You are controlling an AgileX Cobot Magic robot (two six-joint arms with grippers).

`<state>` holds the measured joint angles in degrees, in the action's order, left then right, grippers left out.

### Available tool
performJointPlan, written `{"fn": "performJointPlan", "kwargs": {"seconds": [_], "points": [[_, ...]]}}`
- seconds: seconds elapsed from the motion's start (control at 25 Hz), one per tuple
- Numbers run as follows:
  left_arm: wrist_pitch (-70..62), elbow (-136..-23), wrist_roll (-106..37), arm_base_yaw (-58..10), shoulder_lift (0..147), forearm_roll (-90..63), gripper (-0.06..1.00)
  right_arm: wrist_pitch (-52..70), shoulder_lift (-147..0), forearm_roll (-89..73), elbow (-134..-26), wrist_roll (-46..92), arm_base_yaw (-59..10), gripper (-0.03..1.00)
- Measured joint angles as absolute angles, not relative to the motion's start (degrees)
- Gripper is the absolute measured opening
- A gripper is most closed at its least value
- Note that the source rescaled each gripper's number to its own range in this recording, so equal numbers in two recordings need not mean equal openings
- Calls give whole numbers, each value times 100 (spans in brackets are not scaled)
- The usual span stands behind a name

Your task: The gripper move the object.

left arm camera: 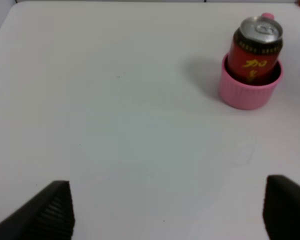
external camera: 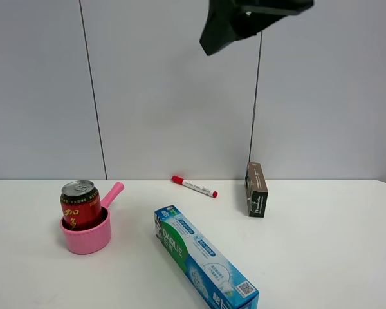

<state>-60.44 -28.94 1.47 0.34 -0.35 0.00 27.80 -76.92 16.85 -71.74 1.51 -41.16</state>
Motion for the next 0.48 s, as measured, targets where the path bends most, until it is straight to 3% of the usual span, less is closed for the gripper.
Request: {"fn": "performJointPlan", "kwargs": {"seconds": [0.36,0.48], "points": [[-6044,-2894,147,34,-35,0,100,3032,-6263,1280,-5603,-185,-3302,70],[-6044,-2894,147,34,-35,0,100,3145,-5787,1258,-5240,-226,-3023,80]]}}
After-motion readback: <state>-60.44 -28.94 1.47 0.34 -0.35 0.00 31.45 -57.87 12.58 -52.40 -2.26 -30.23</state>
